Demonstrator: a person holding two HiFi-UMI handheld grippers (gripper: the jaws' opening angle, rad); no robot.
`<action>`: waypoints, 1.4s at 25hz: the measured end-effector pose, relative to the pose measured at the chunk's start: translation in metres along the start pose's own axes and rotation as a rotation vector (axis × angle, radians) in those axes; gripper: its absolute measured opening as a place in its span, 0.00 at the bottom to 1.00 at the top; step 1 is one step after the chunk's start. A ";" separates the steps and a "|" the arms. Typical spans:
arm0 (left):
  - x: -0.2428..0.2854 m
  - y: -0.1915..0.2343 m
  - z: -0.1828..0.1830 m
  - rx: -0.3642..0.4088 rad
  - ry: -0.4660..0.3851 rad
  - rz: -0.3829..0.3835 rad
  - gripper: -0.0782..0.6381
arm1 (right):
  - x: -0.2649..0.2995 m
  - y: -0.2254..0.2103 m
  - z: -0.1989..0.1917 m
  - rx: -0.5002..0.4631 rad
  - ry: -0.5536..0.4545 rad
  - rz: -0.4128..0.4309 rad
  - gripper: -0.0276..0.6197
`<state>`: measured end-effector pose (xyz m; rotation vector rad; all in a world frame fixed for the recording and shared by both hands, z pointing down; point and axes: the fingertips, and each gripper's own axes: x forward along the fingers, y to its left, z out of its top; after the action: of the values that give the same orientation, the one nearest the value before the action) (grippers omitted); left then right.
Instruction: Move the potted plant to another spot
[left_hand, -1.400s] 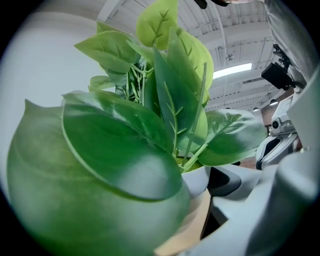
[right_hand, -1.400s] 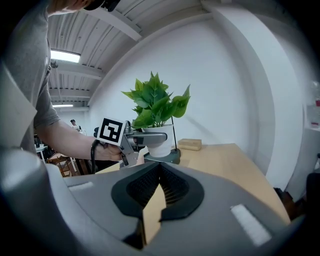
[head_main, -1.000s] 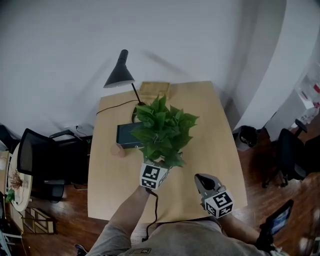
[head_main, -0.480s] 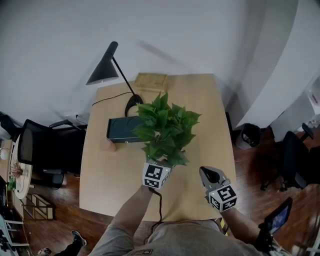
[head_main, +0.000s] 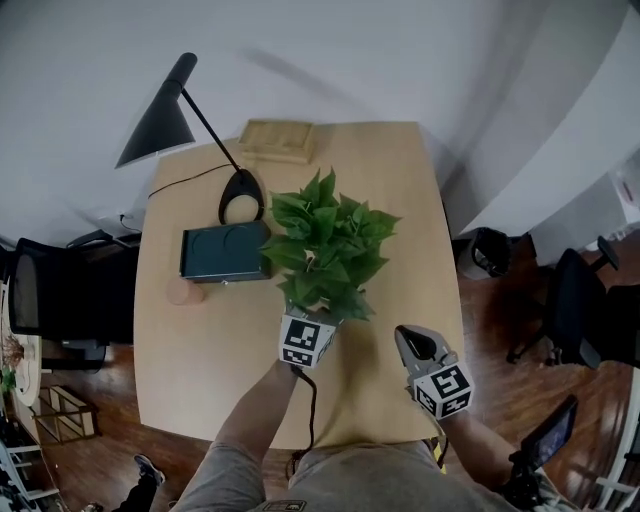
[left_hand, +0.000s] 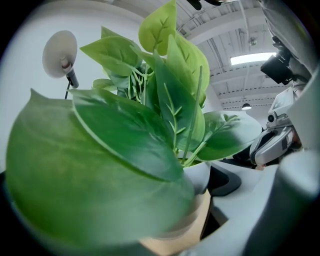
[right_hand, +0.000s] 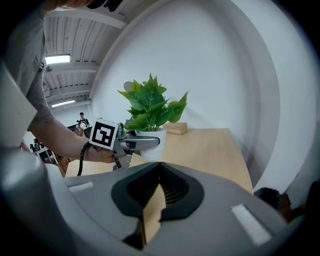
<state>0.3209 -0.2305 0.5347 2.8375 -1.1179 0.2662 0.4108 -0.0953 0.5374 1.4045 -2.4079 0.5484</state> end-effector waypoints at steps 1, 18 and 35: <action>0.004 0.002 -0.005 -0.009 0.003 -0.001 0.84 | 0.003 -0.003 -0.002 -0.003 0.011 -0.001 0.05; 0.060 -0.005 -0.055 -0.040 -0.013 -0.055 0.84 | 0.031 -0.028 -0.033 -0.008 0.128 0.000 0.05; 0.057 -0.015 -0.076 0.073 0.068 -0.061 0.84 | 0.039 -0.021 -0.042 0.002 0.143 0.025 0.05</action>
<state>0.3617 -0.2473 0.6198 2.8961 -1.0284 0.4035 0.4135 -0.1149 0.5956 1.2911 -2.3150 0.6357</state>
